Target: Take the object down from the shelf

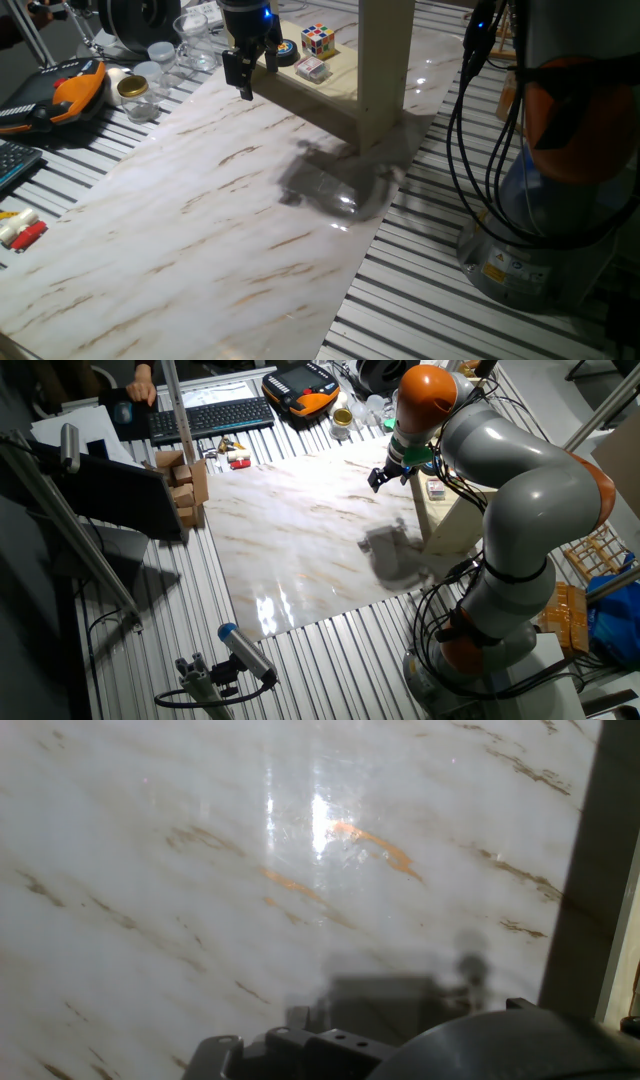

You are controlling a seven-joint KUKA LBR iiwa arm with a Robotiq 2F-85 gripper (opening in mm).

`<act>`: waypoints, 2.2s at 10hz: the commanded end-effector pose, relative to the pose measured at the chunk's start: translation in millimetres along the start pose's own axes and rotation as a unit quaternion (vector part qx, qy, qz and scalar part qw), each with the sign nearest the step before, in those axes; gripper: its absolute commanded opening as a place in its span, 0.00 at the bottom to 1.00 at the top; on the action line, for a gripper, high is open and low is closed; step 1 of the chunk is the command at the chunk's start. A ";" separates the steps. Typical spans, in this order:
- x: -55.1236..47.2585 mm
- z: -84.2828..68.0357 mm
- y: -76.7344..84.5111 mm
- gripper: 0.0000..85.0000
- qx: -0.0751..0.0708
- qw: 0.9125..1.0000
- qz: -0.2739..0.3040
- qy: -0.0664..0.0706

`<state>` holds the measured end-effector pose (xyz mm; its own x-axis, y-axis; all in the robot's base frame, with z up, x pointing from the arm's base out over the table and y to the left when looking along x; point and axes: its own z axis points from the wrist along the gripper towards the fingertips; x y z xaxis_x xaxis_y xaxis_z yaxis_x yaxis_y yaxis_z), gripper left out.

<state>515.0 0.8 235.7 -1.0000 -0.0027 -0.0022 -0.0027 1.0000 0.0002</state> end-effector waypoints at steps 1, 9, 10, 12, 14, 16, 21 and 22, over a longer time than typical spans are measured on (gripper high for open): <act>0.1 -0.2 0.0 0.00 -0.003 1.000 -0.012 0.012; 0.7 -0.8 -2.0 0.00 0.003 1.000 -0.009 0.007; 1.5 0.8 -4.2 0.00 0.002 1.000 -0.007 0.006; 4.1 5.3 -10.7 0.00 -0.004 1.000 0.002 0.000; 8.2 13.3 -22.9 0.00 -0.010 1.000 0.013 -0.004; 12.5 15.5 -35.3 0.00 -0.006 0.999 0.033 -0.001; 16.7 8.7 -83.3 0.00 -0.004 0.997 0.072 0.008; 15.8 5.9 -89.0 0.00 0.000 0.997 0.079 0.009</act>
<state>499.5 -88.8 230.1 -0.9874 0.1574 0.0151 0.1574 0.9875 -0.0008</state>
